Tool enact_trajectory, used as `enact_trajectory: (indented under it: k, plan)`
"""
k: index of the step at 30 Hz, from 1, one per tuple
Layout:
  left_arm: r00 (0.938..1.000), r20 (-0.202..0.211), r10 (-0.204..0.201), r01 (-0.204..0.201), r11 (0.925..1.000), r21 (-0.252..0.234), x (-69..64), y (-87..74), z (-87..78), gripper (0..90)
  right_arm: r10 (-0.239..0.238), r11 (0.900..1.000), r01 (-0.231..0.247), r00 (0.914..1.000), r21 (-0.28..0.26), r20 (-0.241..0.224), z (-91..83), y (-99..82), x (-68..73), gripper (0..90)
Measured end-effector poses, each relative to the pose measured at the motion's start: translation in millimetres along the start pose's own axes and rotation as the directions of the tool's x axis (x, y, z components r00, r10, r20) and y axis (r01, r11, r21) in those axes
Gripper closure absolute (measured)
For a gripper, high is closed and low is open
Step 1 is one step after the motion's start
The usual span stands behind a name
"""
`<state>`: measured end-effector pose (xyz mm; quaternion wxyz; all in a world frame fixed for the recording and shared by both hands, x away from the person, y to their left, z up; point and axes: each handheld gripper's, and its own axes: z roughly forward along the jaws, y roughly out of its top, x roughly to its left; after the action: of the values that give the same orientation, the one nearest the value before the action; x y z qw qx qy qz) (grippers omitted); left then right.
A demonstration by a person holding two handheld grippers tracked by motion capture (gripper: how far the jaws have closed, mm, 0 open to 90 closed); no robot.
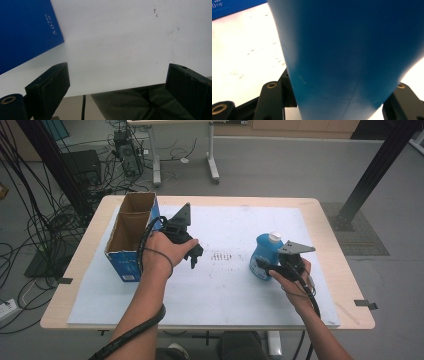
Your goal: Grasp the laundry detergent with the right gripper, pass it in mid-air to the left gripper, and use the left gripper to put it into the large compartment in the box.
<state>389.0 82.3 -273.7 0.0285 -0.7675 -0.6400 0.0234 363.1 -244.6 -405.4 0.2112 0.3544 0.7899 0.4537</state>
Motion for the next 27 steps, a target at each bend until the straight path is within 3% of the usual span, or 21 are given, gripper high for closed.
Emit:
enact_trajectory:
  k: [27]
  plan:
    - [1.0000, -0.004, 0.002, -0.002, 1.0000, -0.008, 0.3, 0.6, -3.0, 6.2, 0.003, 1.0000, -0.003, 1.0000, 0.000, 0.004, -0.3, 0.1, 0.6, 45.3]
